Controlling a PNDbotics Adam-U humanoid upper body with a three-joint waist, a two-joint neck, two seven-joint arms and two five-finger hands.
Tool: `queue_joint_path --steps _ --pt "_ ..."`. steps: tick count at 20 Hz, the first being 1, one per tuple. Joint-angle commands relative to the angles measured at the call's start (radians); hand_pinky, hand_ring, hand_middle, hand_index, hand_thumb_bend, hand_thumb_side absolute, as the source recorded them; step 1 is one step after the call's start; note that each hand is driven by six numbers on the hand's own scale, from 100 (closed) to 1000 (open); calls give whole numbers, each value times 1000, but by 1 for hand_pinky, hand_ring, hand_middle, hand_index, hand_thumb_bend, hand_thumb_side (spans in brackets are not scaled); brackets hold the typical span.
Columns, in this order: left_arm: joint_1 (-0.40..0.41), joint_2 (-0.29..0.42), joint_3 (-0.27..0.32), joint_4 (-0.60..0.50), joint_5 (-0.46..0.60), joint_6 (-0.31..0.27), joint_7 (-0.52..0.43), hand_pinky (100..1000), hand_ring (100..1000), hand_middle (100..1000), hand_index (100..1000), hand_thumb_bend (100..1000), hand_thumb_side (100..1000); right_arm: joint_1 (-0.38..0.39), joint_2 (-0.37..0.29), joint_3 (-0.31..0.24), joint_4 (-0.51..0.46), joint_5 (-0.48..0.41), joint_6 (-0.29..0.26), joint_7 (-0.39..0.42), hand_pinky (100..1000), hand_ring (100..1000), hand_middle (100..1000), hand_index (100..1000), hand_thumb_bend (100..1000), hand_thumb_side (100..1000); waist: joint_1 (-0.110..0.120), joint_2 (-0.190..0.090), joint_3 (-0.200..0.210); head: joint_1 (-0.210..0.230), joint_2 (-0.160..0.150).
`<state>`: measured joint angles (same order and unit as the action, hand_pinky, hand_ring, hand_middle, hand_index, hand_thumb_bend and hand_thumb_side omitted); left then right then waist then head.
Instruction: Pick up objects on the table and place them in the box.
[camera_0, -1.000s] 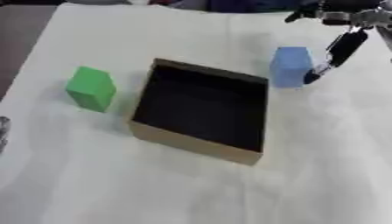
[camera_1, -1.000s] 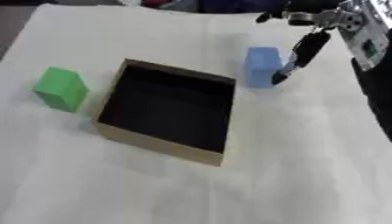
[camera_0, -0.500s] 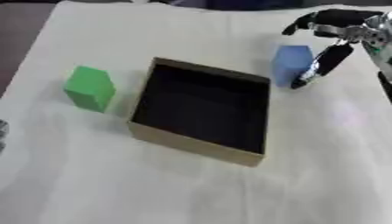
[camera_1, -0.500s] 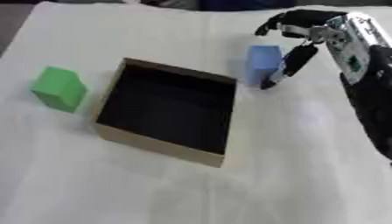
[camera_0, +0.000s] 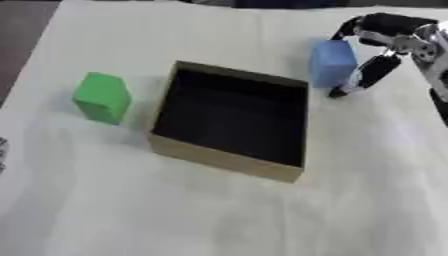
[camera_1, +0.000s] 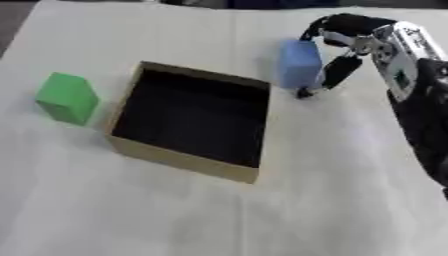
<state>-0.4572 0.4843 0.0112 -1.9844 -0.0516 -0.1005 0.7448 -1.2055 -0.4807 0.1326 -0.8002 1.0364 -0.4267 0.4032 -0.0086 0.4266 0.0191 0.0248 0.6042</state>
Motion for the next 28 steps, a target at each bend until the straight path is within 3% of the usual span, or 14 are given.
queue_joint_path --steps 1,6,13,21,22,23,28 --pt "-10 17 9 -16 2 1 -1 752 735 691 781 147 1000 -13 -12 -4 8 17 5 -13 939 931 704 758 607 433 3 -24 -1 1 -5" --pt "-8 18 9 -16 2 2 -2 752 736 690 781 148 1000 -26 -17 -3 -8 -26 1 20 925 907 617 678 568 400 2 -31 -5 5 0" --pt "-8 21 8 -16 1 2 -6 753 736 690 780 148 1000 -44 -23 0 -37 -66 30 66 920 895 600 656 486 371 -2 -40 -7 8 -1" --pt "-9 24 8 -16 0 5 -11 753 737 691 781 149 1000 -55 -25 -11 -67 -119 65 104 904 865 541 591 254 268 -4 -48 -8 9 1" --pt "-9 24 8 -16 0 5 -11 753 737 691 781 149 1000 -56 -28 -13 -81 -131 72 100 902 859 536 592 161 360 -4 -48 -8 9 2" --pt "-9 24 8 -16 0 5 -11 753 737 691 781 149 1000 -59 -33 -15 -98 -145 79 92 902 858 533 600 235 256 -4 -48 -8 9 3" --pt "-10 25 8 -16 1 5 -10 753 737 691 780 148 1000 -71 -60 -9 -209 -216 96 58 880 836 539 618 215 267 -5 -49 -10 9 8"
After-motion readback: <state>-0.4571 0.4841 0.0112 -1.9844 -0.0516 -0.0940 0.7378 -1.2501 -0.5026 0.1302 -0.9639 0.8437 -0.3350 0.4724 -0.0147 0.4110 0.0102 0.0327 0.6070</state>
